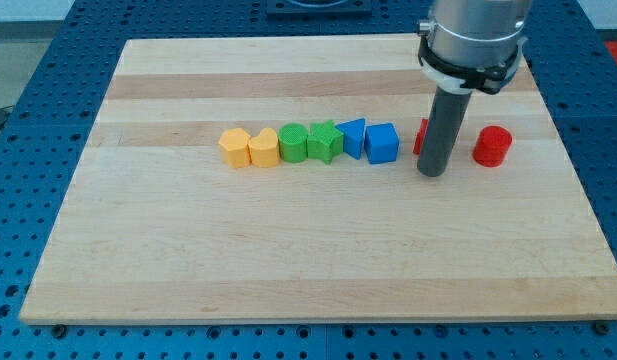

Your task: Move the red circle right to the red star

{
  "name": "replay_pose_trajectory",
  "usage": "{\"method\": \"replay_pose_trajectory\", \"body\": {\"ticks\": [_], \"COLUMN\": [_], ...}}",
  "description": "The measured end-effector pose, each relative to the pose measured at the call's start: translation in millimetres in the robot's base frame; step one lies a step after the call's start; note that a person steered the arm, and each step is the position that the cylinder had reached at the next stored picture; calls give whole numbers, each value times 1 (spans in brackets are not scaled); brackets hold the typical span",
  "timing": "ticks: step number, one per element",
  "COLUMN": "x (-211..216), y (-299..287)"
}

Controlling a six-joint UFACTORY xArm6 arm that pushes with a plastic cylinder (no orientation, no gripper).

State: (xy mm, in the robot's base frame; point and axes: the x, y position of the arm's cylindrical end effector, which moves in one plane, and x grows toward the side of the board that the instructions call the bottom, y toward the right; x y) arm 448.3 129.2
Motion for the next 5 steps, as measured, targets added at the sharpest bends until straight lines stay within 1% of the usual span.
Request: {"method": "replay_pose_trajectory", "body": {"ticks": [1, 2, 3, 4, 5], "x": [0, 18, 38, 38, 32], "y": [0, 10, 46, 63, 67]}}
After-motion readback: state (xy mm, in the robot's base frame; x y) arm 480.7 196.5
